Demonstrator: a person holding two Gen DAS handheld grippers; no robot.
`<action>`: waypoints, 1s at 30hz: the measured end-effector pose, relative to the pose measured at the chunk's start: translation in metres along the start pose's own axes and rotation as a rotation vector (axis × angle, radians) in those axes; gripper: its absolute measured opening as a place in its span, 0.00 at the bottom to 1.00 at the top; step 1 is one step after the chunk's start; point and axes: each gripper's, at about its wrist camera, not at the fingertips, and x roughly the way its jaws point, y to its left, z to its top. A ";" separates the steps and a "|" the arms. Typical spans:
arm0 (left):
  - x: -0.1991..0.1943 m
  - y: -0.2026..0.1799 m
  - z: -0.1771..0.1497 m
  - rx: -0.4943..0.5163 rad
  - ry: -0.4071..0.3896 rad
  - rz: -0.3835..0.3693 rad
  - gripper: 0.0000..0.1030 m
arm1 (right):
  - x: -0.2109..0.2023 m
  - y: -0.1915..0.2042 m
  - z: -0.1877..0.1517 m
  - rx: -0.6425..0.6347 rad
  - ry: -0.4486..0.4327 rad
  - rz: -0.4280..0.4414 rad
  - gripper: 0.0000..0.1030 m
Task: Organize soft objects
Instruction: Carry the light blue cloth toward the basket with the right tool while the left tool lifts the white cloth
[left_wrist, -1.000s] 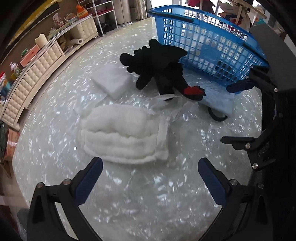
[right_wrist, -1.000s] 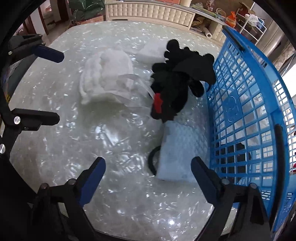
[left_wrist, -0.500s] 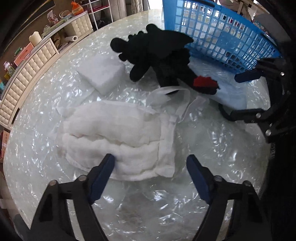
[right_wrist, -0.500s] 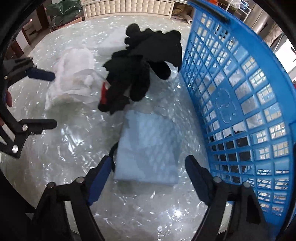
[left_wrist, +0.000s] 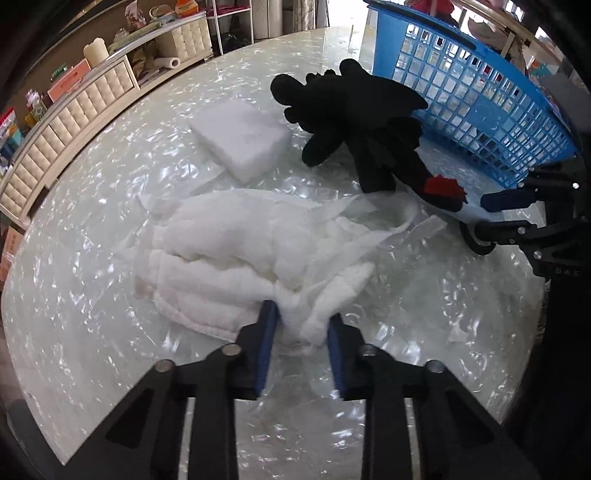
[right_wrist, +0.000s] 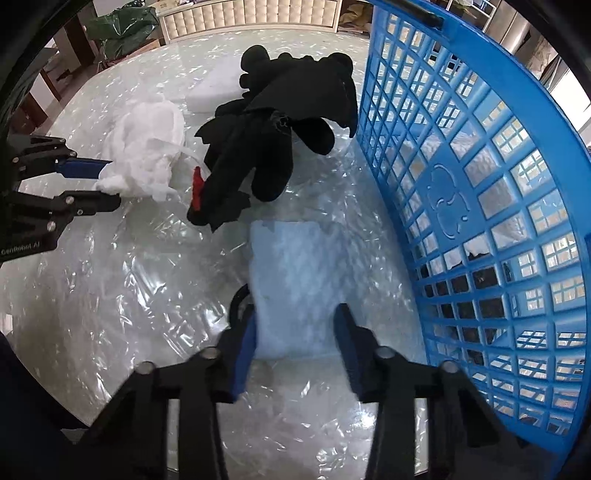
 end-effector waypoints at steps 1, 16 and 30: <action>0.000 0.000 0.001 -0.003 0.001 -0.005 0.14 | -0.002 0.003 -0.004 0.000 0.000 0.003 0.28; -0.029 -0.044 -0.010 0.065 0.027 0.010 0.11 | -0.049 0.012 -0.013 -0.001 -0.085 0.050 0.07; -0.082 -0.087 -0.007 -0.040 -0.039 0.033 0.11 | -0.086 0.013 -0.020 -0.018 -0.151 0.140 0.06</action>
